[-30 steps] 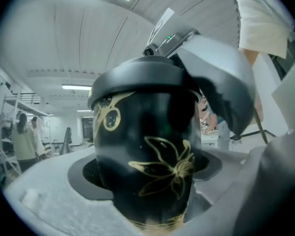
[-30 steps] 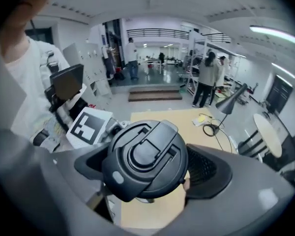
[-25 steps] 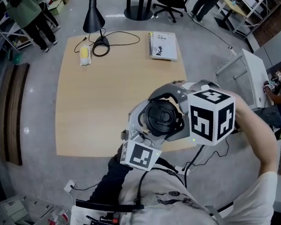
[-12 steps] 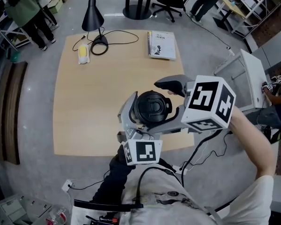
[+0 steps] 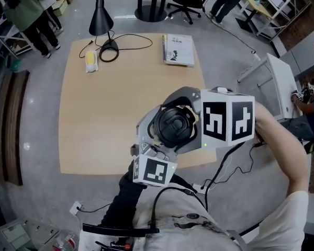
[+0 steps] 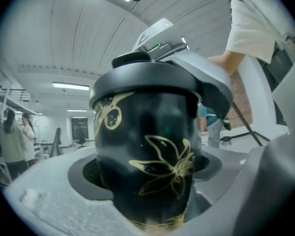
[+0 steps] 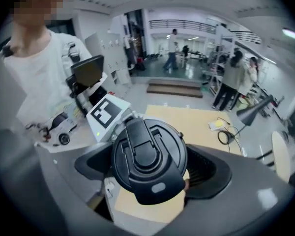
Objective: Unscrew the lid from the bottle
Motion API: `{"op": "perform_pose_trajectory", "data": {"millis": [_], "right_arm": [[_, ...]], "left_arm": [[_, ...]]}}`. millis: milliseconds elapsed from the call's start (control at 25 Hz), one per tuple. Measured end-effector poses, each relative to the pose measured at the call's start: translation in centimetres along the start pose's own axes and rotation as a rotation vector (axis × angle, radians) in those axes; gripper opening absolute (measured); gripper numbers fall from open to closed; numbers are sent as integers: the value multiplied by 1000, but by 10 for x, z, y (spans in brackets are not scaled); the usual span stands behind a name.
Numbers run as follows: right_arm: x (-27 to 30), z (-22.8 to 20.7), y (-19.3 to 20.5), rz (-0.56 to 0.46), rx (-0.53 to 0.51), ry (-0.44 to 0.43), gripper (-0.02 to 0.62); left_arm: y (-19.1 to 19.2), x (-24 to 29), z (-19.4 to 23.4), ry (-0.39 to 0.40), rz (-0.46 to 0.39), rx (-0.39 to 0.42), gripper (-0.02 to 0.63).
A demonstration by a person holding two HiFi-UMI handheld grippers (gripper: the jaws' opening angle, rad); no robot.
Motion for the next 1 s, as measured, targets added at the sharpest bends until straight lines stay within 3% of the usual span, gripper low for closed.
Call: {"op": "perform_pose_trajectory", "data": {"millis": [80,160,280,400,520,600,680,720,800,1000], "right_arm": [[-2,6,-1,69,-120,-65,462],[-2,4,-3,98,-148,-59,467],[-5,-4,-6,25,-34,21,547],[-9,-9,-2,-105,114,122,584],[-9,-20,2,-205,289,262,580],[-6,-26,0,-250,377,304,553],[-5,-30,-4,-249,401,320,501],[-4,-30,-6,-241,395,321,466],[-5,-28,-8,-219,344,308,459],[-13,-21,-4,-139,54,151,459]], "left_arm": [[-4,-1,-6,75,-16,-22,434],[-3,-1,-4,76,-15,-73,434],[6,-3,5,-7,18,-114,434],[14,-4,15,-133,60,-82,434],[17,-6,24,-262,112,-24,434],[13,-5,29,-330,135,19,434],[10,-3,32,-366,142,33,436],[10,-1,33,-368,139,27,436],[11,1,32,-337,121,7,436],[2,10,21,-95,15,-63,436]]}}
Point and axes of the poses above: the fingertips, and each gripper's own axes: x forward along the fingers, z to its left, y out of its underside, the point moved 6 cm from there along -x, backward along the fingers, and after that the axes turned 2 degrees about y, right-handed, at the moved point
